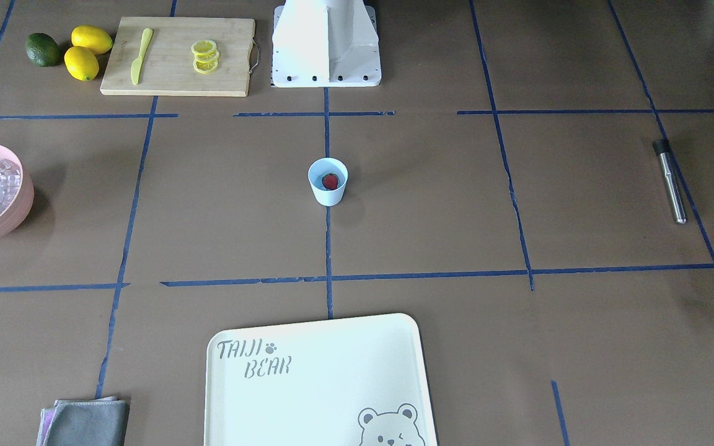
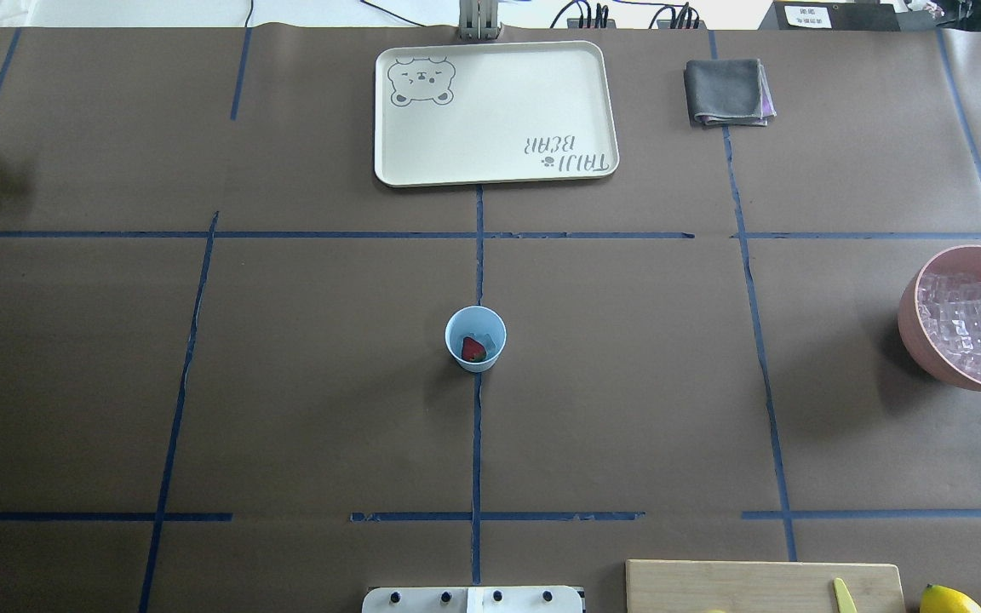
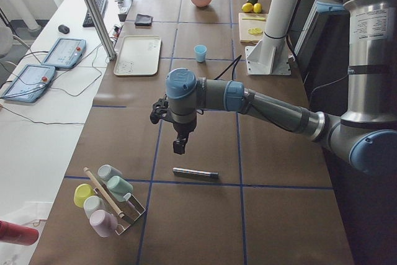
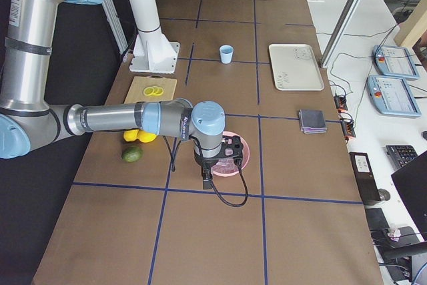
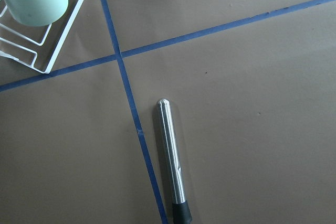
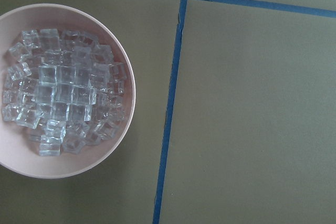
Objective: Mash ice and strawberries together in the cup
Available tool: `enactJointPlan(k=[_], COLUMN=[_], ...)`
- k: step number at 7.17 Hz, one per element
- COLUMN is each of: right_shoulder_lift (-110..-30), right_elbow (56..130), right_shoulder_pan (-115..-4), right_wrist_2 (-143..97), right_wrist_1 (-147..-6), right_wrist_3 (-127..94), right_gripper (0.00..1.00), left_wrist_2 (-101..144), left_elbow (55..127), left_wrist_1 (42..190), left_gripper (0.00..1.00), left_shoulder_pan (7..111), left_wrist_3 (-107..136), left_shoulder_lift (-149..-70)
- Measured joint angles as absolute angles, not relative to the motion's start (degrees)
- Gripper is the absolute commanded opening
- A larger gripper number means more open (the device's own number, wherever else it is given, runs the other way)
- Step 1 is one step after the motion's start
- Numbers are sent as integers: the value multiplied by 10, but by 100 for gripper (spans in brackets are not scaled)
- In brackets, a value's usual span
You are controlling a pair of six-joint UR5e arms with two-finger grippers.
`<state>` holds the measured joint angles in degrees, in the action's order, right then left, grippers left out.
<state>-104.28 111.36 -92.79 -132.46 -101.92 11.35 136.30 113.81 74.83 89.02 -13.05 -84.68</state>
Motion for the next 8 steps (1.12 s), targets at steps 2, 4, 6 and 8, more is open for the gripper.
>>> enactJointPlan(k=[2, 4, 6, 8], right_shoulder_lift=[-1046, -1048, -1050, -1050], right_elbow=[1115, 1117, 1117, 1117], right_shoulder_pan=[-936, -937, -937, -937], right_wrist_2=[-1325, -1327, -1341, -1348], right_wrist_1=[-1018, -1019, -1019, -1019], right_wrist_3=[113, 113, 113, 113], right_gripper=[100, 100, 100, 100], left_wrist_2=[1365, 1364, 1363, 1363], left_elbow=[1146, 1148, 1147, 1148], left_wrist_1=[747, 750, 748, 744], left_gripper=[100, 100, 100, 100], left_shoulder_pan=[890, 889, 889, 889], left_wrist_3=[-105, -101, -100, -101], left_shoulder_lift=[-845, -833, -826, -825])
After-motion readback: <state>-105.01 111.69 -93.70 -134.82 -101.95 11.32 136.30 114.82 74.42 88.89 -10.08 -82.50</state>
